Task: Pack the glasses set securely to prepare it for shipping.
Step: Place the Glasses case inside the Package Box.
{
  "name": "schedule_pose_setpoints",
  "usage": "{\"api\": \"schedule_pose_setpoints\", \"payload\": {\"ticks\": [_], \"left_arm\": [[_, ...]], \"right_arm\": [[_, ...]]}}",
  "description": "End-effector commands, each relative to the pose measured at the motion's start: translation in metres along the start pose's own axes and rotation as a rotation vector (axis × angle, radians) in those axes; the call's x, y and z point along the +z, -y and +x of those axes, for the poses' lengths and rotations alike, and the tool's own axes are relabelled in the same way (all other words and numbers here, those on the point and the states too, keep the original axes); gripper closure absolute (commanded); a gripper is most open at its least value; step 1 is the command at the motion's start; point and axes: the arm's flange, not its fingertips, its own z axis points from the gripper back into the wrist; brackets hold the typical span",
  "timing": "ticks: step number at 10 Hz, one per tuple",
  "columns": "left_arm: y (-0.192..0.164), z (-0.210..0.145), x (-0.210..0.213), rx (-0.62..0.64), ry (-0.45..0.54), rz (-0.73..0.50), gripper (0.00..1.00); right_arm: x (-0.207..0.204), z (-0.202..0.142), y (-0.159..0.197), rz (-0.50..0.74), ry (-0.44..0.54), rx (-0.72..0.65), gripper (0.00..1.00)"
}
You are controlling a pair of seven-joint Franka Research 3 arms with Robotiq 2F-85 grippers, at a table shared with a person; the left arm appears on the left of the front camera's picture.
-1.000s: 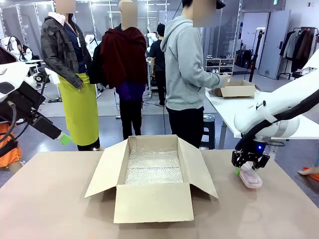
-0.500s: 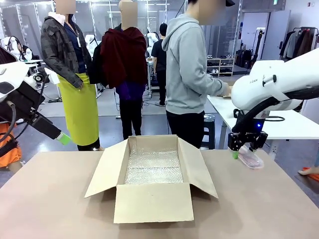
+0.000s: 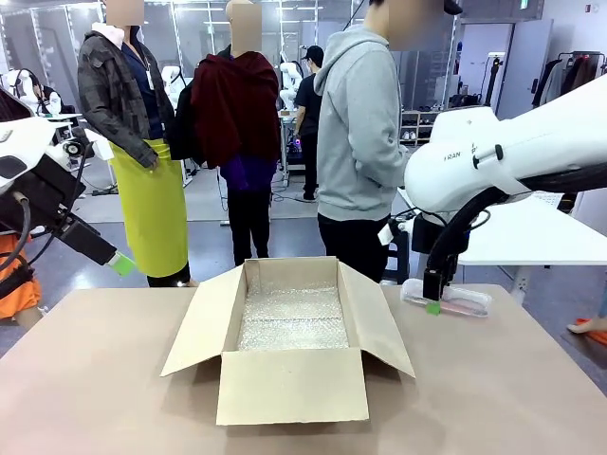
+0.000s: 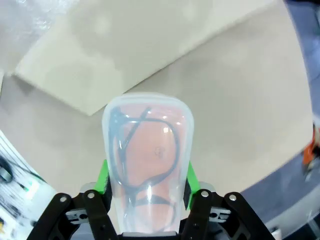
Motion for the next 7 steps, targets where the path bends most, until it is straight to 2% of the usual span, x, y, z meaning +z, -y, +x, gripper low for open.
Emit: {"api": "schedule_pose_setpoints", "payload": {"ticks": [1, 2, 3, 7], "left_arm": [[-0.001, 0.0, 0.0, -0.011, 0.018, 0.002, 0.0], [-0.001, 0.0, 0.0, -0.011, 0.018, 0.002, 0.0], [-0.001, 0.0, 0.0, -0.011, 0.018, 0.002, 0.0], [-0.001, 0.0, 0.0, -0.011, 0.018, 0.002, 0.0]], "right_arm": [[0.003, -0.012, -0.008, -0.044, -0.017, 0.417, 0.79], [0.004, -0.012, -0.011, -0.019, 0.036, 0.369, 0.79], [0.002, 0.002, -0.008, -0.006, -0.01, 0.167, 0.79], [0.002, 0.002, -0.008, -0.006, -0.01, 0.167, 0.79]]}}
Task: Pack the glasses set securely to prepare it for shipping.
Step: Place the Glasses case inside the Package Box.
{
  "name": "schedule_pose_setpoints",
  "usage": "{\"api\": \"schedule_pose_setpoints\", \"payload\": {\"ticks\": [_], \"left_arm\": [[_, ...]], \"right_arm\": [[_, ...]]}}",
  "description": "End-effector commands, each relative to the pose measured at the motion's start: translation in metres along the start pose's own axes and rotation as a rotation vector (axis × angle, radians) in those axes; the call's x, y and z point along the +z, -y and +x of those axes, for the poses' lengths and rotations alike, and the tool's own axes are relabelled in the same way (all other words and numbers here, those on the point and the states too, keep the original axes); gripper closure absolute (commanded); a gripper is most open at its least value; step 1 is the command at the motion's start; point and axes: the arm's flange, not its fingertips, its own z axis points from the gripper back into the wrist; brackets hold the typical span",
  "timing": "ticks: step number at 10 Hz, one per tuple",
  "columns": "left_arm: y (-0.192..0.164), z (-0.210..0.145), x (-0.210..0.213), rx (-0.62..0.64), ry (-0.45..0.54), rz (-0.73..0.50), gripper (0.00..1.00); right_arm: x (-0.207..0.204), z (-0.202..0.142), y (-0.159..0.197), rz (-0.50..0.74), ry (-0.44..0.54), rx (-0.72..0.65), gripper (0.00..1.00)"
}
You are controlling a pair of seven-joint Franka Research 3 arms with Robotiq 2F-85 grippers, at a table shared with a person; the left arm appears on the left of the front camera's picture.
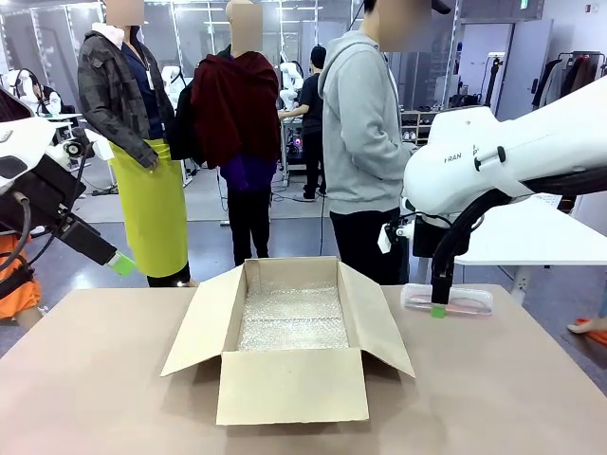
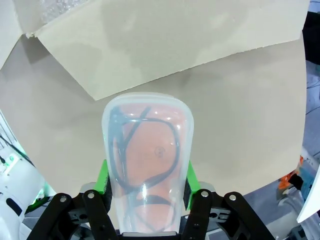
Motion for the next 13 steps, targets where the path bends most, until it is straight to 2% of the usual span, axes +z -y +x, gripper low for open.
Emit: {"api": "schedule_pose_setpoints", "payload": {"ticks": [1, 2, 6, 9, 12, 13], "left_arm": [[-0.001, 0.0, 0.0, -0.011, 0.019, 0.002, 0.0], [-0.001, 0.0, 0.0, -0.011, 0.019, 0.002, 0.0], [-0.001, 0.0, 0.0, -0.011, 0.019, 0.002, 0.0], [-0.001, 0.0, 0.0, -0.011, 0.019, 0.002, 0.0], [-0.001, 0.0, 0.0, -0.011, 0.019, 0.002, 0.0], [-0.001, 0.0, 0.0, -0.011, 0.019, 0.002, 0.0]], "right_arm": [[0.0, 0.0, 0.0, 0.0, 0.0, 0.012, 0.37], [0.012, 0.022, -0.003, -0.01, 0.014, 0.125, 0.37], [0.057, 0.13, -0.007, -0.081, -0.002, 0.326, 0.37], [0.03, 0.218, -0.004, -0.112, 0.003, 0.407, 0.37], [-0.001, 0.28, 0.01, -0.163, -0.007, 0.491, 0.37], [-0.015, 0.299, 0.017, -0.133, 0.021, 0.504, 0.37]]}}
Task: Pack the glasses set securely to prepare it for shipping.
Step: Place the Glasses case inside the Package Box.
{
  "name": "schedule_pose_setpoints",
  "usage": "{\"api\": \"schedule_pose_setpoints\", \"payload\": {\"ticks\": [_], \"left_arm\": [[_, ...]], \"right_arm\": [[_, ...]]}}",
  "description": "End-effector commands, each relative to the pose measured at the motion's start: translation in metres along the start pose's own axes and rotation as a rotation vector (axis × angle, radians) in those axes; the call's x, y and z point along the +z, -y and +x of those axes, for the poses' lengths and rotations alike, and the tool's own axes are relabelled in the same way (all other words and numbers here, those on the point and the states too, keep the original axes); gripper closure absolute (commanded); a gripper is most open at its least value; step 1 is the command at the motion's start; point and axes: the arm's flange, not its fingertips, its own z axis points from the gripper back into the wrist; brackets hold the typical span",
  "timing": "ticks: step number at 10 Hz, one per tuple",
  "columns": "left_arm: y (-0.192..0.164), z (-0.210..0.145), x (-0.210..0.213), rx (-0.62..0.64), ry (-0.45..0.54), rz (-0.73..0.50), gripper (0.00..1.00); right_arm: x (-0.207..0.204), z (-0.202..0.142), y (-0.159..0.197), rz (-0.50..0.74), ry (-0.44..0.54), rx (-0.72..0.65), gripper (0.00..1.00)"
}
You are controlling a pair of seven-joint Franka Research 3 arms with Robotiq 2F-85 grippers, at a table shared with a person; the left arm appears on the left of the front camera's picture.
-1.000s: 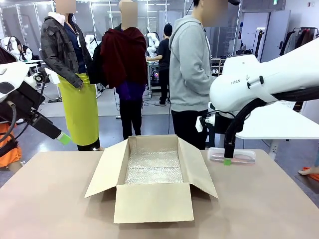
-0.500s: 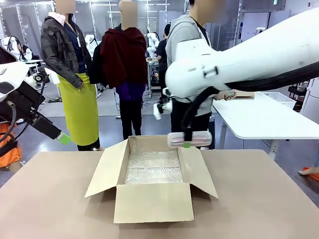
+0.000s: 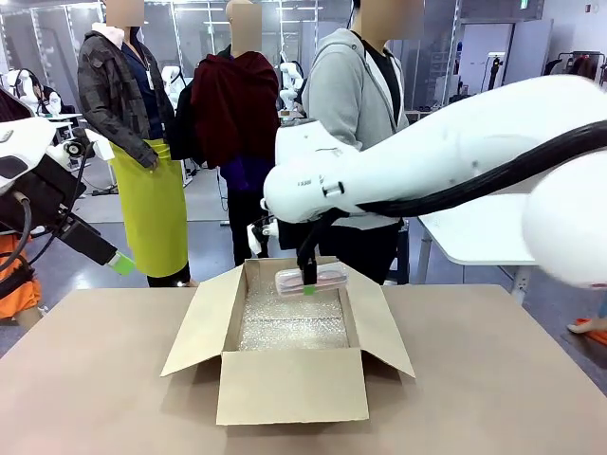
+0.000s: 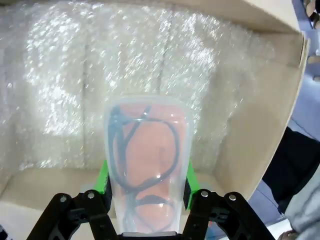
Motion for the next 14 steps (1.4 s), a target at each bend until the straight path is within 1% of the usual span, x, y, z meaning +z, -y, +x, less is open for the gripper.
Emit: {"api": "schedule_pose_setpoints", "payload": {"ticks": [1, 2, 3, 4, 5, 7, 9, 10, 13, 14], "left_arm": [[-0.001, 0.0, 0.0, -0.011, 0.019, 0.001, 0.0], [-0.001, 0.0, 0.0, -0.011, 0.019, 0.001, 0.0], [-0.001, 0.0, 0.0, -0.011, 0.019, 0.001, 0.0], [-0.001, 0.0, 0.0, -0.011, 0.019, 0.001, 0.0], [-0.001, 0.0, 0.0, -0.011, 0.019, 0.001, 0.0], [-0.001, 0.0, 0.0, -0.011, 0.019, 0.001, 0.0], [-0.001, 0.0, 0.0, -0.011, 0.019, 0.001, 0.0], [-0.001, 0.0, 0.0, -0.011, 0.019, 0.001, 0.0], [-0.001, 0.0, 0.0, -0.011, 0.019, 0.001, 0.0], [-0.001, 0.0, 0.0, -0.011, 0.019, 0.001, 0.0]], "right_arm": [[-0.007, 0.019, 0.029, -0.006, 0.012, 0.008, 0.37], [-0.025, 0.022, 0.039, 0.007, 0.022, -0.001, 0.37], [-0.035, 0.022, 0.044, 0.011, 0.045, -0.007, 0.37], [-0.05, 0.019, 0.049, -0.012, 0.052, -0.041, 0.37], [-0.059, 0.018, 0.051, -0.002, 0.068, -0.058, 0.37], [-0.07, 0.014, 0.059, 0.025, 0.091, -0.056, 0.37], [-0.081, 0.01, 0.061, 0.063, 0.091, -0.06, 0.37], [-0.084, 0.007, 0.062, 0.084, 0.109, -0.063, 0.37], [-0.09, 0.004, 0.062, 0.103, 0.115, -0.072, 0.37], [-0.088, 0.006, 0.061, 0.103, 0.117, -0.064, 0.19]]}}
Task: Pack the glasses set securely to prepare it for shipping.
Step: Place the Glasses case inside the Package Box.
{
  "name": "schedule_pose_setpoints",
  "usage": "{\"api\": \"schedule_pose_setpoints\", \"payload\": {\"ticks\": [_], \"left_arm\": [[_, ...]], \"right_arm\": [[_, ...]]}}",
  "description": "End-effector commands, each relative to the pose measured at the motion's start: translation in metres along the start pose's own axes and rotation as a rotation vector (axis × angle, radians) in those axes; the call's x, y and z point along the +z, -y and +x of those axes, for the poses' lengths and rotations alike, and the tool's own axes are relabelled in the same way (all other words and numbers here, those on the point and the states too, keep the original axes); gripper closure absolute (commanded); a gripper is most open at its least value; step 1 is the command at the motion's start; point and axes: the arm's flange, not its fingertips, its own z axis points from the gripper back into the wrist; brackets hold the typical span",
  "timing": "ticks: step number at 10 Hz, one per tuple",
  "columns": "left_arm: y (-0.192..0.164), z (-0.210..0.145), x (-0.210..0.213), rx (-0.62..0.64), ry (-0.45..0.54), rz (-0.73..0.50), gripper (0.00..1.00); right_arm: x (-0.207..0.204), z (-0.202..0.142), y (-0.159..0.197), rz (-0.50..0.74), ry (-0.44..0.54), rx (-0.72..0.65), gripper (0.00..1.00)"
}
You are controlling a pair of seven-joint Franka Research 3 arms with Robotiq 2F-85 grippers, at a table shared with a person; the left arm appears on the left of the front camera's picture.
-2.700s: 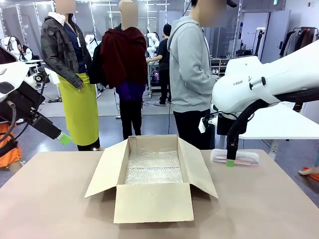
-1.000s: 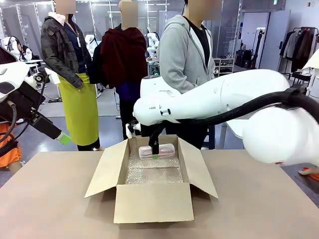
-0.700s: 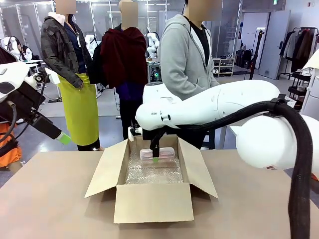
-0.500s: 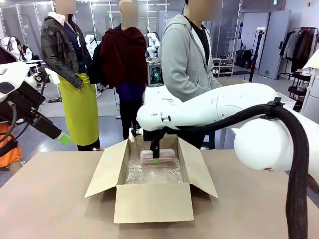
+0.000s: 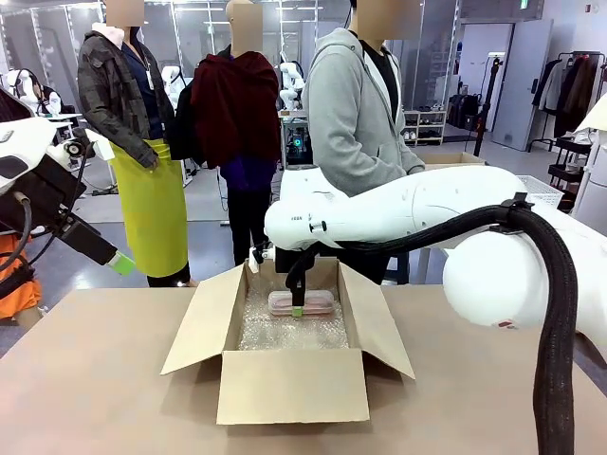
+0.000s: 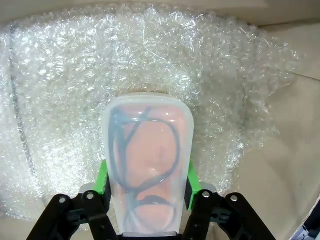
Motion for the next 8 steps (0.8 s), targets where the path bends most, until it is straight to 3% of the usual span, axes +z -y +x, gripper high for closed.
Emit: {"api": "schedule_pose_setpoints", "payload": {"ticks": [1, 2, 8], "left_arm": [[-0.001, 0.0, 0.0, -0.011, 0.02, 0.0, 0.0], [-0.001, 0.0, 0.0, -0.011, 0.02, 0.0, 0.0], [-0.001, 0.0, 0.0, -0.011, 0.02, 0.0, 0.0]], "right_arm": [[0.009, 0.01, 0.004, 0.023, 0.016, 0.033, 0.05], [0.01, 0.01, 0.003, 0.025, 0.014, 0.035, 0.0], [0.007, 0.006, -0.002, 0.0, 0.007, 0.009, 0.0]]}}
